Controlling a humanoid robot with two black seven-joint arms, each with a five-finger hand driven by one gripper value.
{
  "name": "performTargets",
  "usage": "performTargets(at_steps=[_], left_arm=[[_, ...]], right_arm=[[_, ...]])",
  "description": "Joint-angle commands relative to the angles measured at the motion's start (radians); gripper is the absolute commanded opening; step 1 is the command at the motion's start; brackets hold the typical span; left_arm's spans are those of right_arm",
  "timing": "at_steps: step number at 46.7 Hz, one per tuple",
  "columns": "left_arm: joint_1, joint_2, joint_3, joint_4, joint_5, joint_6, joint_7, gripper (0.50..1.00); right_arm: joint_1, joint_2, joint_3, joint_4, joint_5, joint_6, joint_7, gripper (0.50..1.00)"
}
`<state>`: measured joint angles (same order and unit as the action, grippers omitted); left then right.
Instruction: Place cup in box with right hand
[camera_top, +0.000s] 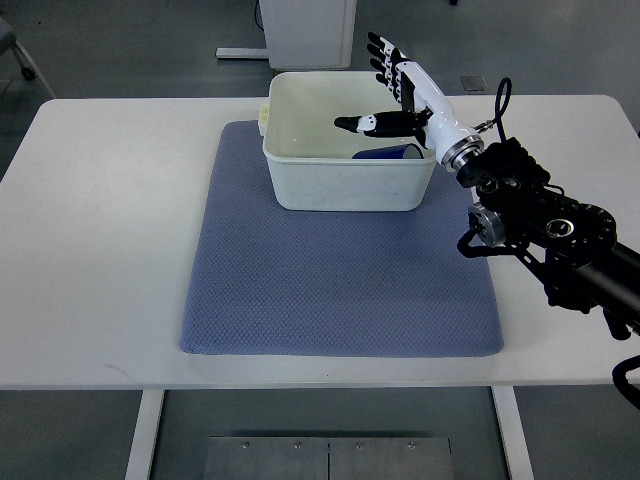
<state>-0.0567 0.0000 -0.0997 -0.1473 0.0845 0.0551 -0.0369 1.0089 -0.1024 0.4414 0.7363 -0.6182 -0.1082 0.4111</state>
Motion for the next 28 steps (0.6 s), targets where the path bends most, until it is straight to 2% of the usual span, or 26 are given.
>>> performTargets(at_steps=[1, 14, 28], left_arm=[[0.000, 0.000, 0.000, 0.000, 0.000, 0.000, 0.000, 1.000], [0.000, 0.000, 0.003, 0.000, 0.000, 0.000, 0.000, 1.000], [0.000, 0.000, 0.000, 0.000, 0.000, 0.000, 0.000, 1.000]], right_arm=[[0.005, -0.013, 0.005, 0.006, 0.002, 0.001, 0.000, 0.995], [-0.004, -0.134, 0.040, 0.044, 0.020, 0.010, -0.006, 0.995], [-0.151, -0.172, 0.298, 0.130, 0.025, 0.030, -0.153, 0.998]])
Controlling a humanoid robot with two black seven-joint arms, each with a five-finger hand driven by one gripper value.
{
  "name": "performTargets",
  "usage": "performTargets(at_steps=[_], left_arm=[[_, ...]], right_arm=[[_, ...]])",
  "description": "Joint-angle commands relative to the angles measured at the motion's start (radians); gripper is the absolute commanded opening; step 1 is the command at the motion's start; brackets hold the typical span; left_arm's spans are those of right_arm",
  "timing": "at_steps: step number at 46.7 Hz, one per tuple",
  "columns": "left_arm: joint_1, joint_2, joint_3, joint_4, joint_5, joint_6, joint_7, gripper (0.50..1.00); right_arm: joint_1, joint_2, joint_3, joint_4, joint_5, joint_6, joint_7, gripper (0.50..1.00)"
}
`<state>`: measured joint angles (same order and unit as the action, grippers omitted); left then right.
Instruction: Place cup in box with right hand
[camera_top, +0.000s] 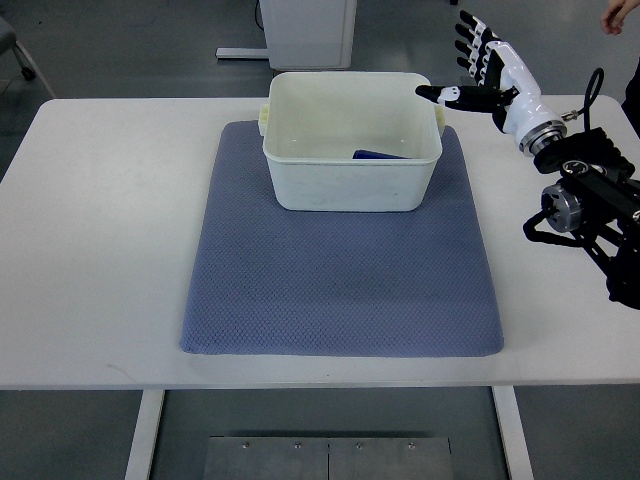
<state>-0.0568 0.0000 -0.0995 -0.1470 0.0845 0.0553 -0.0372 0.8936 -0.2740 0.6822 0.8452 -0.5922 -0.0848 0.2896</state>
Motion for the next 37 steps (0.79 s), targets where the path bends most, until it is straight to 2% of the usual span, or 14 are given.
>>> performTargets(at_steps=[1, 11, 23, 31, 37], left_arm=[[0.000, 0.000, 0.000, 0.000, 0.000, 0.000, 0.000, 1.000], [0.000, 0.000, 0.000, 0.001, 0.000, 0.000, 0.000, 1.000], [0.000, 0.000, 0.000, 0.000, 0.000, 0.000, 0.000, 1.000], [0.000, 0.000, 0.000, 0.000, 0.000, 0.000, 0.000, 1.000], [0.000, 0.000, 0.000, 0.000, 0.000, 0.000, 0.000, 1.000]], right_arm=[[-0.050, -0.001, 0.075, 0.029, 0.000, 0.013, -0.043, 0.998], [-0.166, 0.003, 0.230, 0.083, -0.001, 0.039, -0.099, 1.000], [-0.292, 0.030, 0.355, 0.138, -0.003, 0.040, -0.122, 1.000], [-0.361, 0.067, 0.396, 0.158, -0.003, 0.039, -0.099, 1.000], [-0.395, 0.122, 0.442, 0.152, -0.003, 0.037, -0.014, 1.000]])
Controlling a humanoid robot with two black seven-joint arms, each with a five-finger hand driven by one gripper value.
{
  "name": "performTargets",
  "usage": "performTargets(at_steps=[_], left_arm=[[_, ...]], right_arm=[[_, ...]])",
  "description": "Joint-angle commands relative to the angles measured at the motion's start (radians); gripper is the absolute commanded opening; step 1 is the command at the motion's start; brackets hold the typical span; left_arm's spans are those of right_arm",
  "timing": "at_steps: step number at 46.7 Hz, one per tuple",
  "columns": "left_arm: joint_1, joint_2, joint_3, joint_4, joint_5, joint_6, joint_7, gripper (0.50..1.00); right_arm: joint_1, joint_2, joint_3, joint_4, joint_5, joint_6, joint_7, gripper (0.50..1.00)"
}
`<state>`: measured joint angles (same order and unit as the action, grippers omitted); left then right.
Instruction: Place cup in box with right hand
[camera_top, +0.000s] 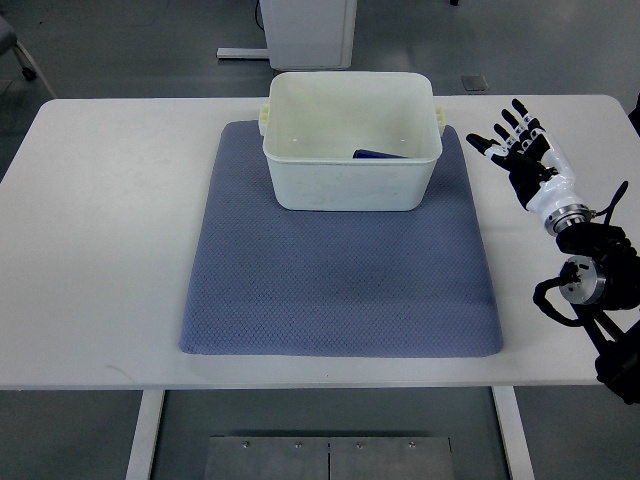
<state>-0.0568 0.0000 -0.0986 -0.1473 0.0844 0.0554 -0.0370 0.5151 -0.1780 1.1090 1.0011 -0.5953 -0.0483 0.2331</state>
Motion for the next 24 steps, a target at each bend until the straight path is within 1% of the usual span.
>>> performTargets(at_steps=[1, 4, 16, 24], left_arm=[[0.000, 0.000, -0.001, 0.002, 0.000, 0.000, 0.000, 1.000], [0.000, 0.000, 0.002, 0.000, 0.000, 0.000, 0.000, 1.000], [0.000, 0.000, 0.002, 0.002, 0.000, 0.000, 0.000, 1.000], [0.000, 0.000, -0.001, 0.000, 0.000, 0.000, 0.000, 1.000]], right_arm=[[-0.021, 0.032, 0.017, -0.003, 0.000, 0.001, 0.055, 1.000], [-0.030, 0.049, 0.019, -0.004, 0.000, 0.001, 0.069, 1.000], [-0.086, 0.109, 0.020, -0.013, 0.003, 0.001, 0.069, 1.000], [-0.096, 0.118, 0.022, -0.013, 0.003, 0.001, 0.069, 1.000]])
